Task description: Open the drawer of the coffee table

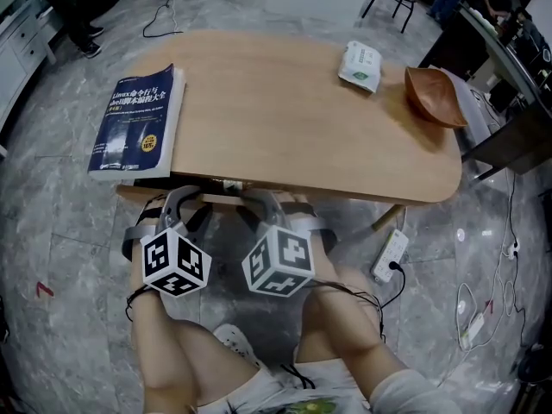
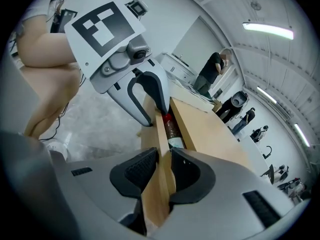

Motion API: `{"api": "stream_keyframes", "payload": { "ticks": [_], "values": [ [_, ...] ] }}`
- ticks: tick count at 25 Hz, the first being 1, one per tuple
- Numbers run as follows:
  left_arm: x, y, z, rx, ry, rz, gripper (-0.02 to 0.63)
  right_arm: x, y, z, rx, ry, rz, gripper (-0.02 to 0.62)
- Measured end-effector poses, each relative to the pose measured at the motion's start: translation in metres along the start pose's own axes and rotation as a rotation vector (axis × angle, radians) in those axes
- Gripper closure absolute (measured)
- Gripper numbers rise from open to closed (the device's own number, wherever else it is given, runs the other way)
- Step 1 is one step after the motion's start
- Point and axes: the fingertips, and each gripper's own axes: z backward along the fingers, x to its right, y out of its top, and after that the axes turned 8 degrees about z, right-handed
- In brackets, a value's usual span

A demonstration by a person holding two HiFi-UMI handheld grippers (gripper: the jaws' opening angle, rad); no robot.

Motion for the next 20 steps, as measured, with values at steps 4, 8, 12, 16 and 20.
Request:
{"api": "stream_keyframes", "payload": {
  "ticks": [4, 8, 12, 16, 20],
  "values": [
    [0.0013, 0.0023, 0.0002, 0.013, 0.007, 0.005, 0.457, 0.0005, -0.0018, 0.0013, -0.001, -0.002, 0.0, 0.495],
    [0.0024, 0.0016, 0.0019, 0.016, 0.01, 0.013, 0.457, -0.0011, -0.0009, 0.0023, 0.0, 0.0, -0.002, 0.495],
    [0.0029, 0.0012, 0.0029, 0.014, 0.009, 0.02, 0.457, -0.002, -0.0001, 0.0031, 0.006, -0.003, 0.002, 0.497],
    [0.0054, 0.0001, 0.0056, 0.004, -0.002, 0.026, 0.457, -0.0054, 0.0011, 0.0054, 0.01, -0.005, 0.007, 0.497],
    [0.0069, 0.0002, 0.0063, -0.007, -0.002, 0.024, 0.457, -0.0065, 0.0013, 0.0067, 0.01, -0.006, 0.008, 0.497]
  ]
}}
